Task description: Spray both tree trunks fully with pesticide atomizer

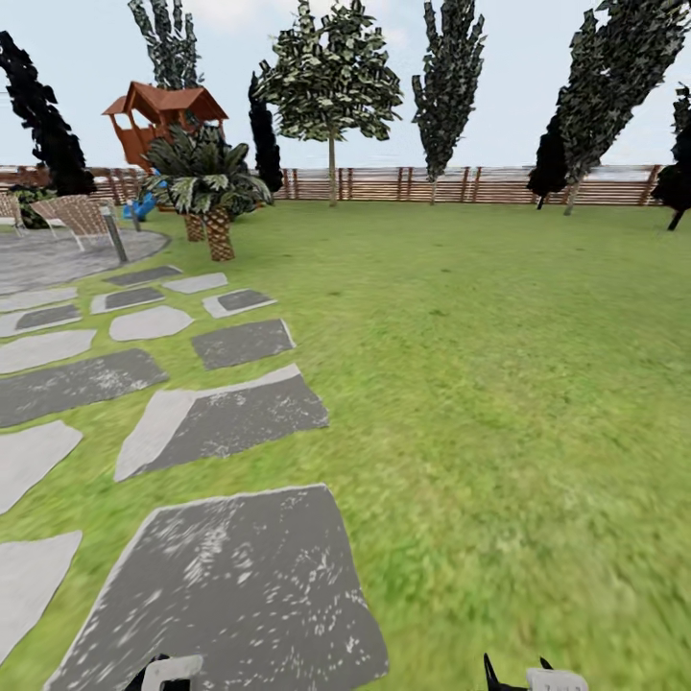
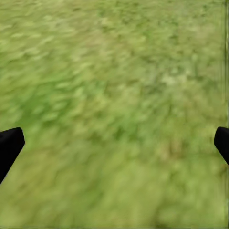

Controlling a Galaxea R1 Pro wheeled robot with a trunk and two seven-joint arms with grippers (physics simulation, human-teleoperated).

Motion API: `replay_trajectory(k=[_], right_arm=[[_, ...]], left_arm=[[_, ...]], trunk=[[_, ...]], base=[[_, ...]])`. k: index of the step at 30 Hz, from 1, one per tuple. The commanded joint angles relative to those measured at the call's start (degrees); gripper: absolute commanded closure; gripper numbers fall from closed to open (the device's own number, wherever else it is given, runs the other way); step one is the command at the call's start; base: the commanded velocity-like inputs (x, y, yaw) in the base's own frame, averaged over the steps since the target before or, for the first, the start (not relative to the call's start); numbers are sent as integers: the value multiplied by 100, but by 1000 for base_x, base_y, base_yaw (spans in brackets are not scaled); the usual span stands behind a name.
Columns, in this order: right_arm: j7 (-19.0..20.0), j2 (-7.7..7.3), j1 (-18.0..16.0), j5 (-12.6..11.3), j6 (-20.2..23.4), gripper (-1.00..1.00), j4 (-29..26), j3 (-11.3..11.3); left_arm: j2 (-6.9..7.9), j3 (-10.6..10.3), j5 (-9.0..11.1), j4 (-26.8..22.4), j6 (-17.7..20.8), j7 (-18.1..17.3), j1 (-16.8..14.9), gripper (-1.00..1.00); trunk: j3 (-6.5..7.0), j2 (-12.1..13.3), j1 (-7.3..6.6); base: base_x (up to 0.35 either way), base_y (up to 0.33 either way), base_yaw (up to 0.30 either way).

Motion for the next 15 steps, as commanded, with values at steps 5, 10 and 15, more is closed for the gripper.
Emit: replay_trajectory(k=[5, 10, 15], right_arm=[[9, 4, -6, 47, -19, -100, 11, -27], [9, 4, -6, 47, -19, -100, 12, -27], [9, 4, -6, 47, -19, -100, 13, -27]], left_arm=[[3, 1, 7, -3, -18, 27, -1, 100], [1, 1, 10, -1, -18, 29, -1, 100], [3, 1, 11, -1, -18, 29, -1, 100]], trunk=[[-5, -2, 0], [-5, -2, 0], [-5, -2, 0]], base=[[120, -245, -300], [120, -245, -300], [120, -245, -300]])
